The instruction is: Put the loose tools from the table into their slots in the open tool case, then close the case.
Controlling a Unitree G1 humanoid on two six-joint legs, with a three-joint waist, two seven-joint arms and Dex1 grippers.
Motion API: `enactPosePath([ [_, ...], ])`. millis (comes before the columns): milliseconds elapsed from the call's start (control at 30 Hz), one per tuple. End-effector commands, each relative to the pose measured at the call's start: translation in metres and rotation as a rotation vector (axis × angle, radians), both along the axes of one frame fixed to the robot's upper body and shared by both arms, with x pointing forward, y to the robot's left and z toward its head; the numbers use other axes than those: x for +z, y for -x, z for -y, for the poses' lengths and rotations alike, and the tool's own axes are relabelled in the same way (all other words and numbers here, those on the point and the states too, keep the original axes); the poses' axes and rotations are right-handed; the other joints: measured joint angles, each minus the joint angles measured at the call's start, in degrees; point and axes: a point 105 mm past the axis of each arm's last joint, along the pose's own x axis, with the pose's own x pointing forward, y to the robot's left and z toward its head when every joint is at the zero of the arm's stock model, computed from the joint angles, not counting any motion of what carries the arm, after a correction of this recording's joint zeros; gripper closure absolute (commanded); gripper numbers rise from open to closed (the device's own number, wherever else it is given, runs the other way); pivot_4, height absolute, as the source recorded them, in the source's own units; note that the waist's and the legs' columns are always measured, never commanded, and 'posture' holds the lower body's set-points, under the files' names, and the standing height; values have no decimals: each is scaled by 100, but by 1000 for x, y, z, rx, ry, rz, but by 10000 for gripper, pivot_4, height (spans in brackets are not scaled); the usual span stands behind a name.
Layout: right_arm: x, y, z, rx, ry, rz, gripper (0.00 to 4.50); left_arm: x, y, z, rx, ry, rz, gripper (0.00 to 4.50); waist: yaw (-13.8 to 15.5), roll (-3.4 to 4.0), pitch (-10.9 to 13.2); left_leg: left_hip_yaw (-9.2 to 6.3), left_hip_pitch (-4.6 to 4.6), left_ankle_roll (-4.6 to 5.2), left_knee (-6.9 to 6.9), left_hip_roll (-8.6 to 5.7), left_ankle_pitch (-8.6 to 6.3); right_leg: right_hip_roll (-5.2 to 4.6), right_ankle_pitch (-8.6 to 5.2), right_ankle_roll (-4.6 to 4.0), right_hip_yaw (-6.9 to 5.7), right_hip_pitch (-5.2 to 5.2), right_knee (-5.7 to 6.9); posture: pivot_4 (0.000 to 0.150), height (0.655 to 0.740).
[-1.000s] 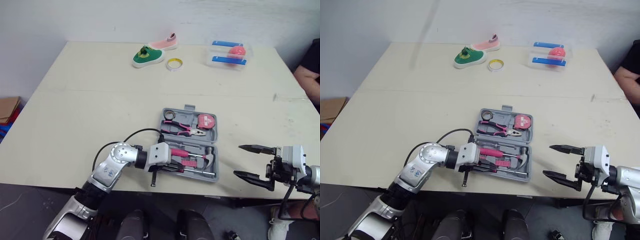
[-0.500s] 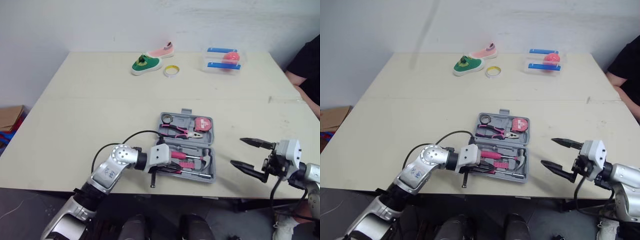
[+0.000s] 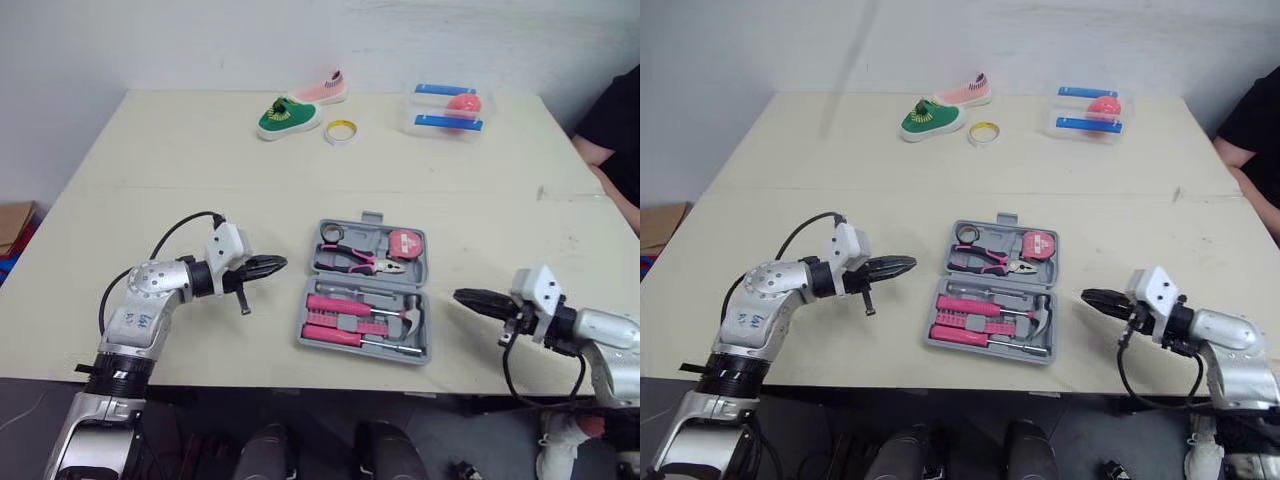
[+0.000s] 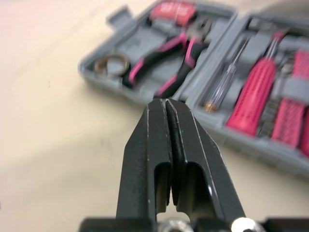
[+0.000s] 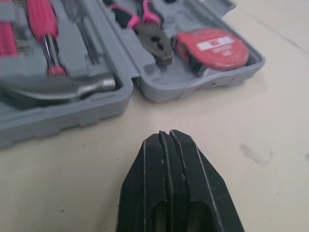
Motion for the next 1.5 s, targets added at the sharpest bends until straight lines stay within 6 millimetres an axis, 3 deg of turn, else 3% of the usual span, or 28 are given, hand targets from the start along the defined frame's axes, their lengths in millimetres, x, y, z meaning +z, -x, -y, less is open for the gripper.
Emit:
enactPosePath([
  [33,-2,-8,-5,17,41,31,43457,-5,-12,8,32,16,-8,45000,17,-1,0,0,-5,0,1,-2,1,0,0,0,-9,-5,2,1500,7400],
  [100,-5,-11,-8,23,49,26,43457,-8,-18,14,46,17,-5,45000,21,-2,1,-3,-54,4,18,-6,11,-1,3,6,-16,-45,18,1500,7400],
  [300,-10,-15,-25,76,42,-9,43457,-12,-29,31,37,7,-26,45000,-12,-6,3,-4,-57,14,37,-12,21,-1,11,19,-18,-39,21,1500,7400],
  [467,-8,-23,-34,75,34,15,43457,-15,-27,41,-6,-4,-44,45000,-35,-6,3,-4,-56,5,34,-3,18,-1,11,18,-17,-42,20,1500,7400],
  [633,-4,-28,-57,127,15,42,43457,-22,-19,43,-29,10,-76,45000,-52,-6,4,-2,-57,7,39,-7,19,-1,11,18,-16,-42,22,1500,7400],
  [800,0,-28,-80,176,-8,64,43457,-17,-9,37,-37,54,-67,45000,-140,-6,4,-6,-56,3,31,-1,19,-2,10,17,-18,-42,21,1500,7400],
  [1033,-2,-20,-113,273,-28,53,43457,-19,14,2,80,51,-76,45000,-216,-5,4,-2,-55,-6,16,11,23,9,9,15,-15,-45,30,1500,7400],
  [1200,-5,-22,-115,281,-3,44,43457,-22,27,-12,161,63,-97,45000,-159,-5,5,-5,-53,-5,13,4,20,-2,8,14,-7,-46,16,1500,7400],
  [1367,-4,-35,-110,237,36,46,43457,-29,25,-20,226,37,-99,45000,-145,-5,5,-9,-51,-8,10,0,20,-7,8,13,16,-46,19,1500,7400],
  [1500,-5,-31,-109,282,49,-9,43457,-31,18,-20,249,32,-92,45000,-144,-5,4,-9,-50,-8,6,0,22,-7,8,13,22,-46,19,1500,7400],
])
